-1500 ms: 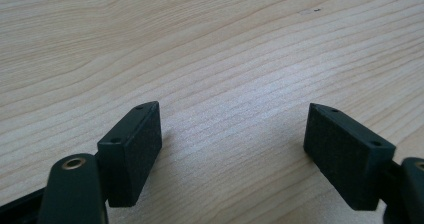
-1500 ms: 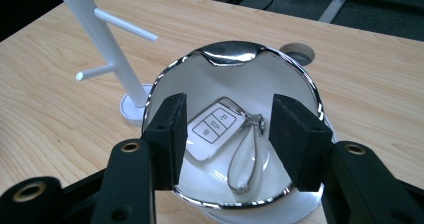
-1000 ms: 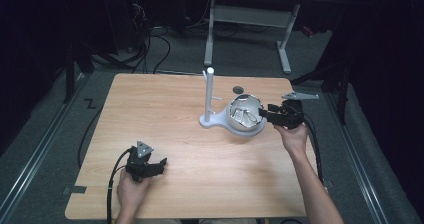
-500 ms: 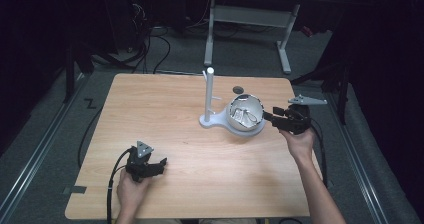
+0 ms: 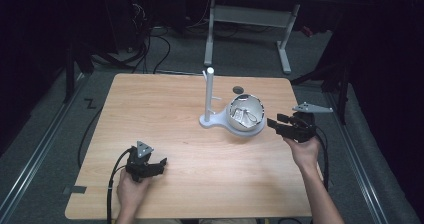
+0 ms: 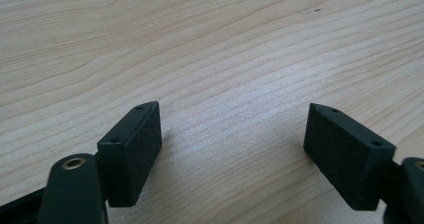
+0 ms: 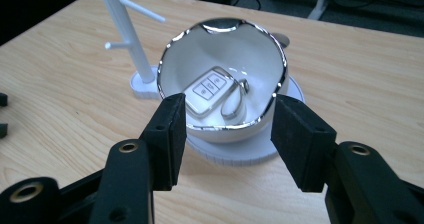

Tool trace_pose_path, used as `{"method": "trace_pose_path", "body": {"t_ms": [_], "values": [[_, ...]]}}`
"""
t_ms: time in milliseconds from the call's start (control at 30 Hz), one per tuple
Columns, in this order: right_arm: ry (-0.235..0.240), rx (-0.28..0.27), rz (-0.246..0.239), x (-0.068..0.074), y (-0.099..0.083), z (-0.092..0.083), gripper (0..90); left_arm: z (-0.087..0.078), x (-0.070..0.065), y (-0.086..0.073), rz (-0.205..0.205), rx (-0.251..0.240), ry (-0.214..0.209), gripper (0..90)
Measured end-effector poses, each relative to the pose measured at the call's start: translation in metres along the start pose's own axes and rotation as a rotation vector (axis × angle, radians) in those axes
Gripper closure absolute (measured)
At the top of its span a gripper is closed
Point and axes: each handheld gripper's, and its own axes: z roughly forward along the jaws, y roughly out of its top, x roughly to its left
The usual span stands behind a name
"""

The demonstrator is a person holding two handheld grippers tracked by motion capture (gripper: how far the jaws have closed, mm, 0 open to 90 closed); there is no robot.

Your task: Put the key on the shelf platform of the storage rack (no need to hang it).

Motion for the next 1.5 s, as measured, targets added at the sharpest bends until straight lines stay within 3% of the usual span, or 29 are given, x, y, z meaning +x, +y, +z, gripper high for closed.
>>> {"method": "trace_pose_path", "body": {"t_ms": [833, 1167, 1500], "values": [[0.032, -0.015, 0.022, 0.005, -0.04, -0.024, 48.1, 0.0, 0.0, 0.0, 0.0, -0.001, 0.002, 23.5], [0.06, -0.018, 0.024, 0.013, -0.05, -0.023, 47.9, 0.0, 0.0, 0.0, 0.0, -0.001, 0.003, 23.5], [0.072, 0.011, 0.015, 0.017, -0.062, -0.005, 47.7, 0.0, 0.0, 0.0, 0.0, 0.0, 0.002, 23.5]]}}
